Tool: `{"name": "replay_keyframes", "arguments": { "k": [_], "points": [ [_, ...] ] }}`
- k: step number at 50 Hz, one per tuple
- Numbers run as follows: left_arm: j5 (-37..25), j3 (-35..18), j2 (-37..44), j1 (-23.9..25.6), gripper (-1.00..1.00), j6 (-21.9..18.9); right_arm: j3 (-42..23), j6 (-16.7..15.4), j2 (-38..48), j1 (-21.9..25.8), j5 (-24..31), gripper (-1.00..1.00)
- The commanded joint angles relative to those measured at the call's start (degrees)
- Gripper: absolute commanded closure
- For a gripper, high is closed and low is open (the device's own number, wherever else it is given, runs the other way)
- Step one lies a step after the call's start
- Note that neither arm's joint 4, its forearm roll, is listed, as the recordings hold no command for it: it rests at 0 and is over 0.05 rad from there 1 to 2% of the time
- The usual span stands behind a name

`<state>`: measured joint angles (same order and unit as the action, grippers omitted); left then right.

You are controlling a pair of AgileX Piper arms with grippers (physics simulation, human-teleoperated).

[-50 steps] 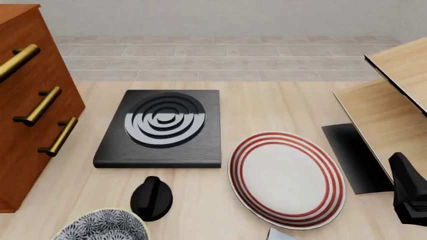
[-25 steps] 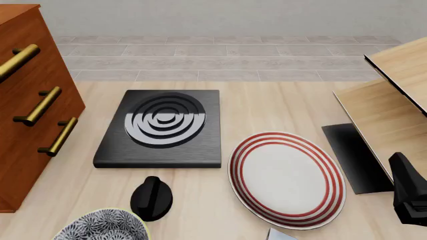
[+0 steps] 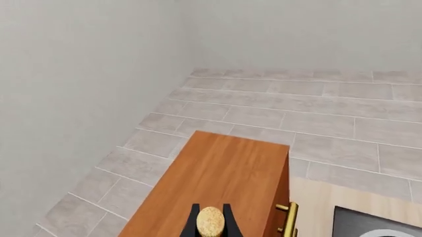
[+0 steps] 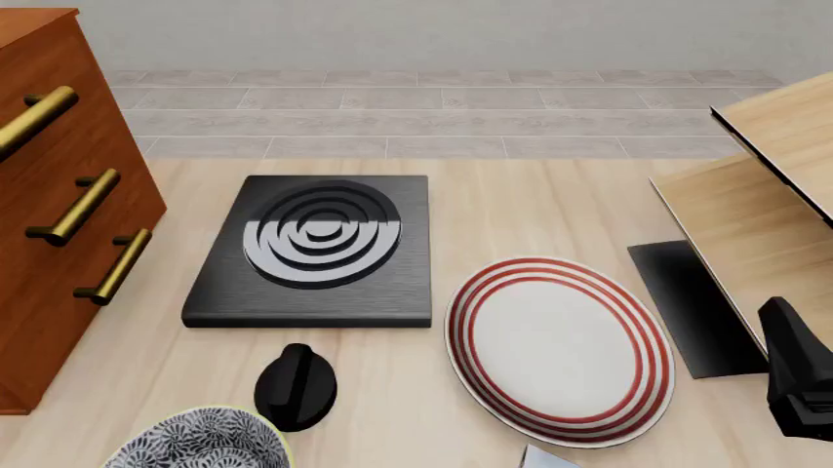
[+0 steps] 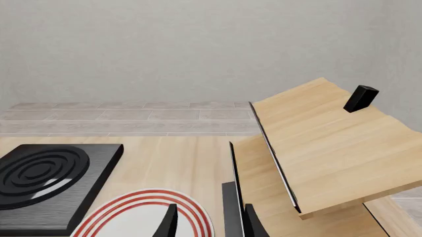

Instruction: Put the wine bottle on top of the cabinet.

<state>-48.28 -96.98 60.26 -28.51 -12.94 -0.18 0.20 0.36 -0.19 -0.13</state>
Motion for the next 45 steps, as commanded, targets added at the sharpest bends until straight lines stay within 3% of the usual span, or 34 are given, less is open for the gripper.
{"name": "replay_keyframes", "arguments": {
  "k": [1, 9, 21, 38, 39, 45],
  "points": [
    [2.06, 8.9, 1.66, -1.62, 1.0, -0.56, 0.0, -0.02, 0.0, 0.01, 0.0, -1.0],
    [2.54, 9.43, 2.33, -2.16, 1.0, -0.14, 0.0, -0.01, 0.01, 0.0, 0.0, -1.0],
    [5.86, 14.61, 3.92, -2.87, 1.0, 0.7, 0.0, 0.0, 0.0, 0.0, 0.0, -1.0],
    [4.56, 13.57, 3.02, -1.94, 1.0, 0.07, 0.0, 0.0, 0.0, 0.0, 0.0, -1.0],
    [4.35, 13.24, 3.01, -1.86, -1.0, 0.05, 0.0, 0.01, 0.0, 0.0, 0.0, -1.0],
    [2.62, 11.06, 2.89, -1.26, -1.0, -0.15, 0.0, -0.02, -0.01, 0.0, 0.0, -1.0]
  ]
}}
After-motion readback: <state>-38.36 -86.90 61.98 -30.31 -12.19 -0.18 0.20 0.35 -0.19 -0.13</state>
